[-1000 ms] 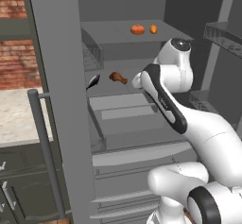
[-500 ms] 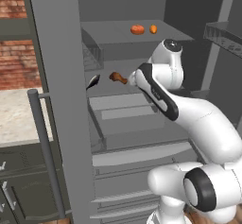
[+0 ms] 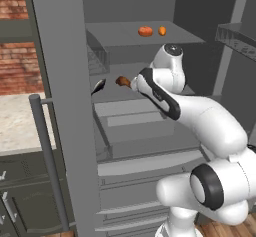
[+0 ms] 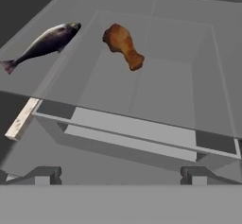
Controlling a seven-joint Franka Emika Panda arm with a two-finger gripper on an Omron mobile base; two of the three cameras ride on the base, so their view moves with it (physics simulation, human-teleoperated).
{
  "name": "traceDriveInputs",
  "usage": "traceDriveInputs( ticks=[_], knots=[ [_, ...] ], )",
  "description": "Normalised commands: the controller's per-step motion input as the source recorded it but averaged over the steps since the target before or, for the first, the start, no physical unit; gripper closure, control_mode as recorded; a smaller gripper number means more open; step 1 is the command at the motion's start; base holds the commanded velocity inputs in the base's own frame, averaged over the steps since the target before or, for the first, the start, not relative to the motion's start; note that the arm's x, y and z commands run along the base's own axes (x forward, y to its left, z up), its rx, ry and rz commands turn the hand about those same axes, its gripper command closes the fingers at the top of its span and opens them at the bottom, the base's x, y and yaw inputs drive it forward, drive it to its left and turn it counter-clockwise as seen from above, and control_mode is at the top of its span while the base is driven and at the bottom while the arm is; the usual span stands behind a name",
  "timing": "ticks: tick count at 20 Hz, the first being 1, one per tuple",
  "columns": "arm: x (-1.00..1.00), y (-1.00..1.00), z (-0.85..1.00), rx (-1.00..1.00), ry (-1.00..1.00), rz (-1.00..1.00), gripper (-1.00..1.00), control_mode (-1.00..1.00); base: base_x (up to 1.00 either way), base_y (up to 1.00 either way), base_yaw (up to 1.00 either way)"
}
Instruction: Gather the squash and carrot from the fridge and place them on a tray on the dining counter. Then gather the fish and chicken drumstick from the fridge and place them on the other tray.
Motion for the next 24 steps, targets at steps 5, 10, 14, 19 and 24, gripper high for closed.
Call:
traceDriveInputs(
  ticks=[5,10,14,19,24],
  knots=[
    [0.25,0.02,-0.17,-0.02,0.0,0.0,-1.0,-1.0,0.0,0.0,0.0],
    [0.27,0.0,-0.13,-0.02,0.0,0.0,-1.0,-1.0,0.0,0.0,0.0],
    [0.36,0.0,-0.05,0.0,0.0,0.0,-1.0,-1.0,0.0,0.0,0.0],
    [0.34,0.01,-0.01,0.0,0.0,0.0,-1.0,-1.0,0.0,0.0,0.0],
    [0.33,0.1,-0.12,-0.03,0.0,0.0,-1.0,-1.0,0.0,0.0,0.0]
  ],
)
